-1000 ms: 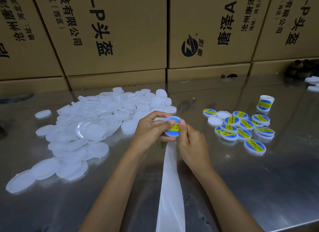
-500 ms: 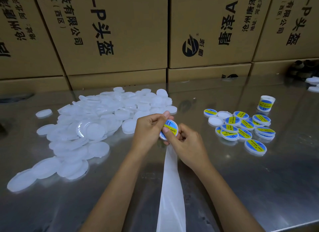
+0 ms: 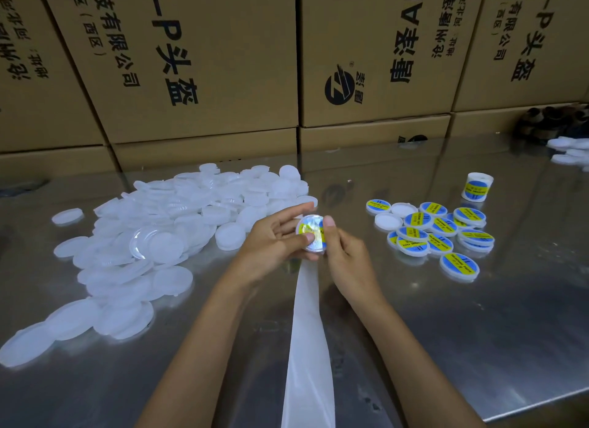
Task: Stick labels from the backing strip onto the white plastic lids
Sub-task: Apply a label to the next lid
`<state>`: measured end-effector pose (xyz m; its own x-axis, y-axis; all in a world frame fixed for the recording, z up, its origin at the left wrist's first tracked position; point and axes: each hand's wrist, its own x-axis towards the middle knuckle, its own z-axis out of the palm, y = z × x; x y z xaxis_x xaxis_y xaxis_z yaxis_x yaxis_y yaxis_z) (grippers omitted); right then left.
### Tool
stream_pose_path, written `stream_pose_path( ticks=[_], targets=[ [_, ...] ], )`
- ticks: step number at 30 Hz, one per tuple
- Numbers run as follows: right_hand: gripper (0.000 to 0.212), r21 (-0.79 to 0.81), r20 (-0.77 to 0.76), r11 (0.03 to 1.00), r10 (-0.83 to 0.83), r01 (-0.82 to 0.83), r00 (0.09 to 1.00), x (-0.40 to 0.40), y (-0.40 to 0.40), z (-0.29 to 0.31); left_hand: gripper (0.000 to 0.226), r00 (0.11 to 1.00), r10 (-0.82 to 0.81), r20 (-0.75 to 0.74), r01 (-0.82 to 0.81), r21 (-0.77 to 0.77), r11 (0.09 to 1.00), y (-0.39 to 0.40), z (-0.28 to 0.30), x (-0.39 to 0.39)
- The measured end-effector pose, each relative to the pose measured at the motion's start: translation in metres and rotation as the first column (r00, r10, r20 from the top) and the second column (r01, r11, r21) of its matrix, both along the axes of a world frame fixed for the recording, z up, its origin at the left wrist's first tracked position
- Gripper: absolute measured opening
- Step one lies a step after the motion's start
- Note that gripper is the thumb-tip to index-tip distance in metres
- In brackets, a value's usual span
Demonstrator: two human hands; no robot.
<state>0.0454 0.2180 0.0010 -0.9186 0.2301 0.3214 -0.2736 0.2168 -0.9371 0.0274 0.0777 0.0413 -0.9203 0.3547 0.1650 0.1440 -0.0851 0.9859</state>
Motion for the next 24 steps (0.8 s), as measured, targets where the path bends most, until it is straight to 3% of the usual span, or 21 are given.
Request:
stream_pose_path(
  ticks=[3, 7, 10, 17, 20, 24],
  targets=[
    [0.047, 0.0, 0.024, 0.992, 0.129, -0.129, 0.991, 0.001, 0.0, 0.003, 0.034, 0.983, 0.18, -0.028, -0.181, -0.009, 0.984, -0.001, -0.001, -0.004],
    [0.05, -0.054, 0.098, 0.989, 0.143, -0.138, 0.985, 0.001, 0.0, 0.006, 0.021, 0.958, 0.288, -0.008, -0.288, -0.044, 0.957, 0.001, -0.005, -0.007],
    [0.047, -0.169, 0.195, 0.985, 0.081, -0.048, 0.978, 0.0, 0.003, 0.008, 0.01, 0.928, 0.369, 0.052, -0.371, 0.017, 0.929, 0.004, -0.006, -0.007],
    [0.039, -0.412, 0.337, 0.9, 0.005, 0.142, 0.941, -0.005, 0.018, 0.004, 0.02, 0.881, 0.462, 0.1, -0.467, 0.033, 0.884, -0.002, -0.008, -0.012],
    [0.034, -0.538, 0.358, 0.826, 0.047, 0.165, 0.933, -0.011, 0.024, 0.004, 0.021, 0.881, 0.467, 0.072, -0.468, -0.008, 0.884, -0.001, -0.011, -0.015],
    [0.034, -0.748, 0.34, 0.626, 0.075, 0.222, 0.937, -0.015, 0.036, 0.004, 0.022, 0.88, 0.474, 0.042, -0.471, -0.059, 0.88, 0.0, -0.014, -0.016]
  ],
)
